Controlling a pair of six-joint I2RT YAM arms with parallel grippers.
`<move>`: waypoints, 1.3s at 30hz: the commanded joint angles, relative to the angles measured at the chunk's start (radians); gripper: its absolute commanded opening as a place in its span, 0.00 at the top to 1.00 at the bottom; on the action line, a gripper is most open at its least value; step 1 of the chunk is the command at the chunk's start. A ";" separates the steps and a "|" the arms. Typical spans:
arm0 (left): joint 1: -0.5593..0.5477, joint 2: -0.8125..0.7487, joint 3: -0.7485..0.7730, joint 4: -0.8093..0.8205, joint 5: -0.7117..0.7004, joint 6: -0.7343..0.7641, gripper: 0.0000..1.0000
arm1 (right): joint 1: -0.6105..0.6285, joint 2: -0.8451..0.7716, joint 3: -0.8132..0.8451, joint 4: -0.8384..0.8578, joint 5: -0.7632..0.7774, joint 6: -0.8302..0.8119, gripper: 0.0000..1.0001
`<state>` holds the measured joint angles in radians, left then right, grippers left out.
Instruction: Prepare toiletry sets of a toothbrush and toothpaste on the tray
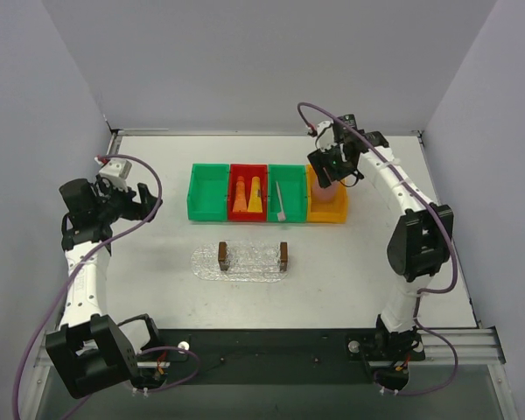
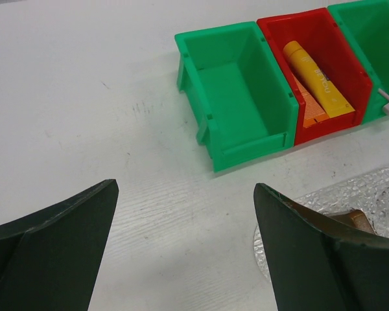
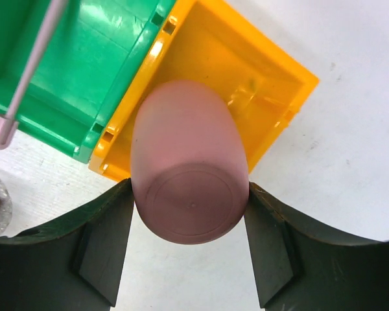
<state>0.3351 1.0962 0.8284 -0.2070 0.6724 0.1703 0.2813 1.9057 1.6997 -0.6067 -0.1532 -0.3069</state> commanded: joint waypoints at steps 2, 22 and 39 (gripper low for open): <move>-0.024 -0.013 0.077 0.047 0.108 -0.043 0.03 | -0.001 -0.140 0.069 -0.034 0.009 0.037 0.77; -0.409 -0.084 0.089 0.398 0.182 -0.383 0.02 | -0.011 -0.283 0.144 -0.042 -0.949 0.405 0.78; -0.570 -0.032 0.044 0.653 0.104 -0.459 0.02 | 0.033 -0.326 -0.104 0.734 -1.201 1.014 0.78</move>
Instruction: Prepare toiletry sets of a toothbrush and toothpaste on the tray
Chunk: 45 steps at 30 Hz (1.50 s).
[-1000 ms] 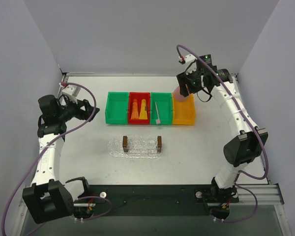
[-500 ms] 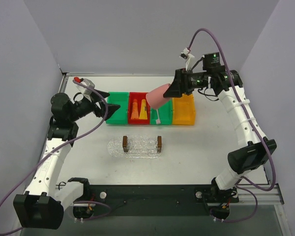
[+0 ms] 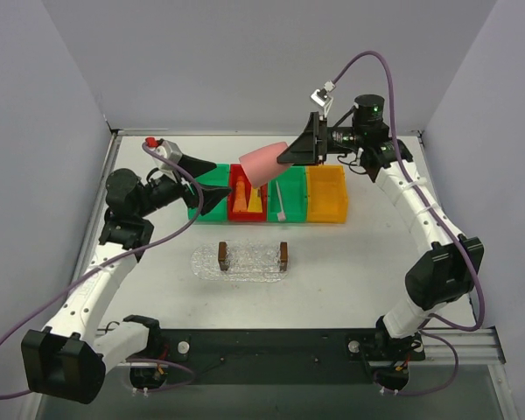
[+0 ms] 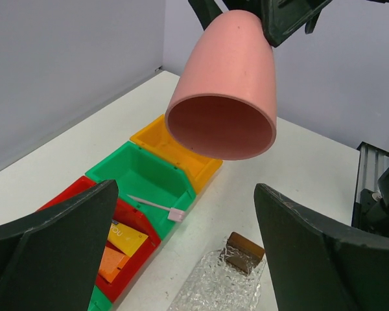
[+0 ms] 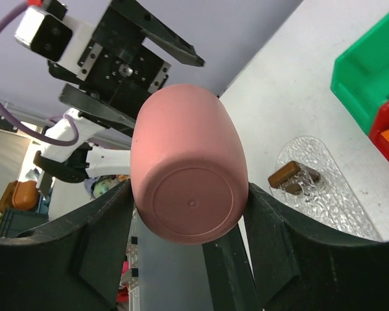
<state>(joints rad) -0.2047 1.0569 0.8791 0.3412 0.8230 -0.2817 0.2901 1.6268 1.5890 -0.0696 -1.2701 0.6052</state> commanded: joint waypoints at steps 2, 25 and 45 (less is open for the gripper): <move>-0.036 0.017 -0.014 0.119 -0.067 -0.002 0.03 | 0.032 -0.051 -0.003 0.214 -0.084 0.113 0.79; -0.088 0.198 -0.029 0.421 -0.016 -0.221 0.14 | 0.081 -0.077 -0.078 0.238 -0.091 0.096 0.79; -0.099 0.193 -0.025 0.407 0.053 -0.235 1.00 | 0.080 -0.074 -0.103 0.232 -0.086 0.068 0.58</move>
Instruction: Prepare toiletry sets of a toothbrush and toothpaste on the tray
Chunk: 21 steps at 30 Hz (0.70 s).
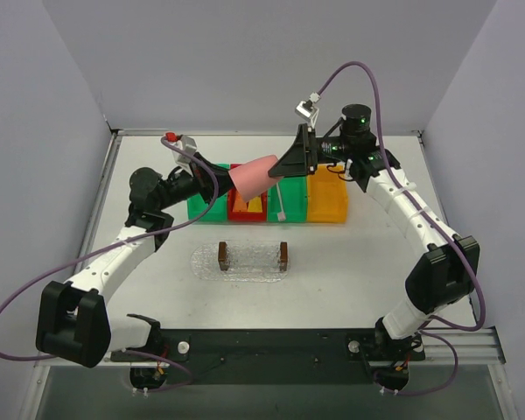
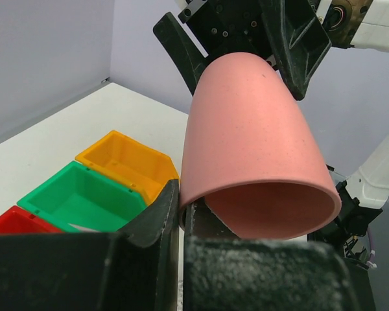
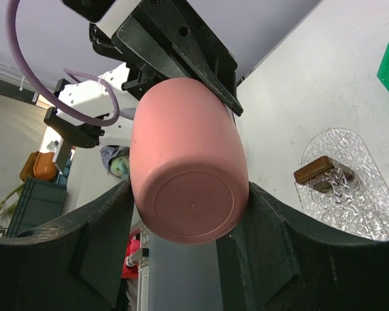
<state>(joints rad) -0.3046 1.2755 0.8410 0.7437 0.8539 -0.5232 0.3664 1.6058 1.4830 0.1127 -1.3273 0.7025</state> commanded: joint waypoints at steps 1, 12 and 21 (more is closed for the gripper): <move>0.001 -0.028 0.017 -0.001 0.020 0.005 1.00 | 0.002 -0.053 0.006 0.039 -0.030 -0.037 0.53; 0.103 -0.117 0.303 -0.891 0.057 0.517 1.00 | -0.096 -0.096 0.049 -0.160 -0.006 -0.187 0.21; 0.229 -0.053 0.691 -1.793 -0.151 1.182 1.00 | -0.118 -0.118 0.125 -0.536 0.151 -0.498 0.19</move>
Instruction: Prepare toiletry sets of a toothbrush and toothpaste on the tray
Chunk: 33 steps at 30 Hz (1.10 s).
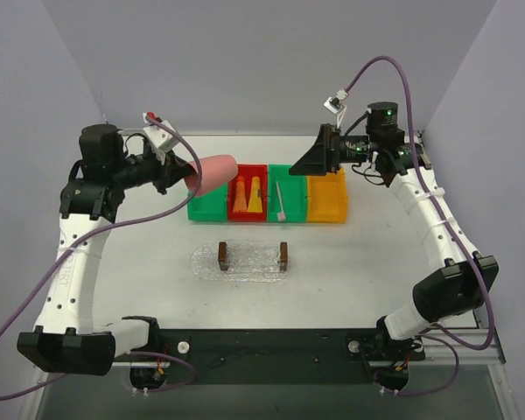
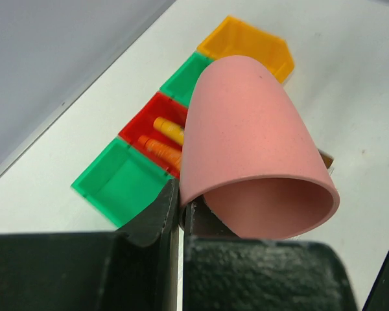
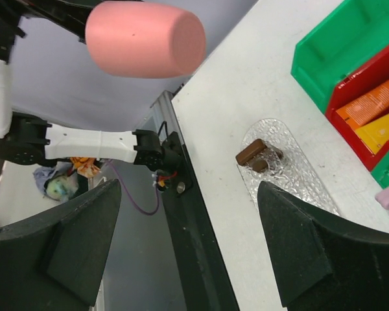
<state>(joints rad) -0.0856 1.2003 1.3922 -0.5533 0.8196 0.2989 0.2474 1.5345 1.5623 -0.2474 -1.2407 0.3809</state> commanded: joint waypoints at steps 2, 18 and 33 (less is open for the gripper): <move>0.010 0.031 0.145 -0.562 -0.201 0.428 1.00 | 0.001 -0.056 0.035 -0.191 0.081 -0.201 0.19; -0.055 0.173 0.160 -0.887 -0.522 0.641 1.00 | 0.001 -0.050 0.024 -0.294 0.141 -0.287 0.20; -0.218 0.347 0.130 -0.876 -0.646 0.592 1.00 | 0.001 -0.059 -0.004 -0.366 0.210 -0.373 0.20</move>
<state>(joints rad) -0.2794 1.5215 1.5135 -1.3350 0.1917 0.8989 0.2485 1.5085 1.5719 -0.5854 -1.0611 0.0650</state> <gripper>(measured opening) 0.071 0.805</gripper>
